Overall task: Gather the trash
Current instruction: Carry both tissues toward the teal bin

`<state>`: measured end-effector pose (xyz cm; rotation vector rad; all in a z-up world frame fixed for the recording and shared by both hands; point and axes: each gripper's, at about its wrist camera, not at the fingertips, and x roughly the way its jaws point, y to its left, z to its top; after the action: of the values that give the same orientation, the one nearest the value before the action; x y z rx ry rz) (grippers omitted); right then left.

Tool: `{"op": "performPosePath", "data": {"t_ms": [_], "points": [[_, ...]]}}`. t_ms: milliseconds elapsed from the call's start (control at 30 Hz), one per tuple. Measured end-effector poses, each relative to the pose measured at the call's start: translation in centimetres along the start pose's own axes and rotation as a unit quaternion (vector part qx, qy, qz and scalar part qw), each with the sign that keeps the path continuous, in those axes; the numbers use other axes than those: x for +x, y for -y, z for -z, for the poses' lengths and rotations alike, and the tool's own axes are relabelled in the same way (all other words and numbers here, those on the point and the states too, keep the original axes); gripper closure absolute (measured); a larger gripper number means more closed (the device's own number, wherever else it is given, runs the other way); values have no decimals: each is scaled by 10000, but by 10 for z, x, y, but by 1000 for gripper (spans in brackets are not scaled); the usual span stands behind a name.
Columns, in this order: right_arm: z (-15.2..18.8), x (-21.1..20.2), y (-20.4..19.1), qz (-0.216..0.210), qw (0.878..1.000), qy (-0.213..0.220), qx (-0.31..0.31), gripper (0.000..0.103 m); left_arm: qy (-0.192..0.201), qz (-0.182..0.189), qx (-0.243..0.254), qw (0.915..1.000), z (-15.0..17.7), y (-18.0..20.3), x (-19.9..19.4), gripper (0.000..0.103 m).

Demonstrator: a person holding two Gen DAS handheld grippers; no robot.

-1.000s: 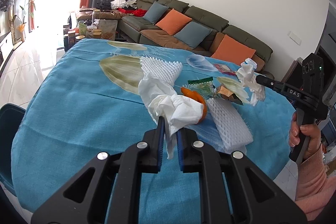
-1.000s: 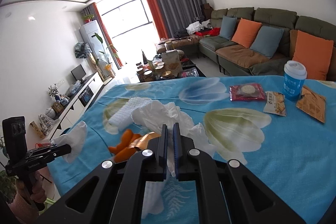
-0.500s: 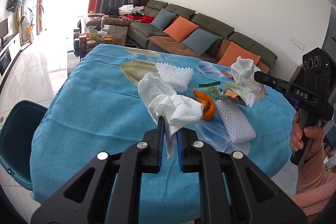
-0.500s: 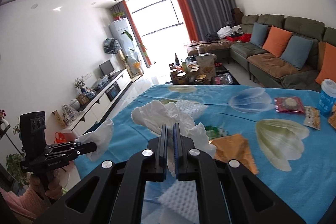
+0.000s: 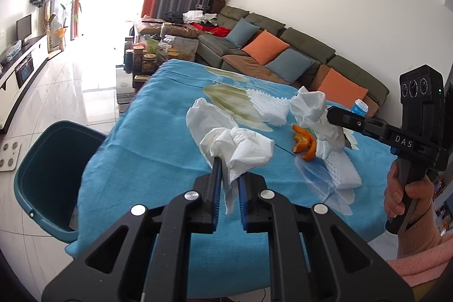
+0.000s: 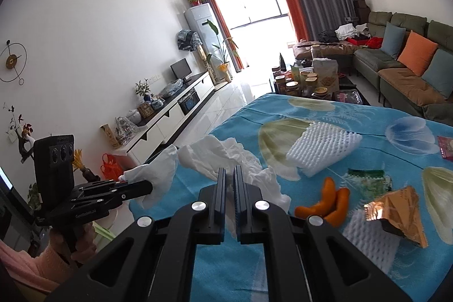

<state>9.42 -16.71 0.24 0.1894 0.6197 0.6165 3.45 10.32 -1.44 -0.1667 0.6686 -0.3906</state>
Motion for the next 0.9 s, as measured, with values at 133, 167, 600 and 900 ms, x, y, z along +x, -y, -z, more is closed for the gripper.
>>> {"op": "performPosePath", "data": {"t_ms": [133,167,600,900], "points": [[-5,19,-15,-205,9996,-120,-129,99,72,-137,-114,9998,1,-14,-10,92],[-7,23,-19,-256,9994,-147,-157,99,94,-175,-156,9997,2,-19,-13,92],[-23,85,-68,-953,9931,-538,-422,99,329,-769,-551,9950,3,-68,-42,92],[-40,138,-103,-1415,9850,-820,-558,99,418,-1254,-875,9874,0,-112,-53,92]]}}
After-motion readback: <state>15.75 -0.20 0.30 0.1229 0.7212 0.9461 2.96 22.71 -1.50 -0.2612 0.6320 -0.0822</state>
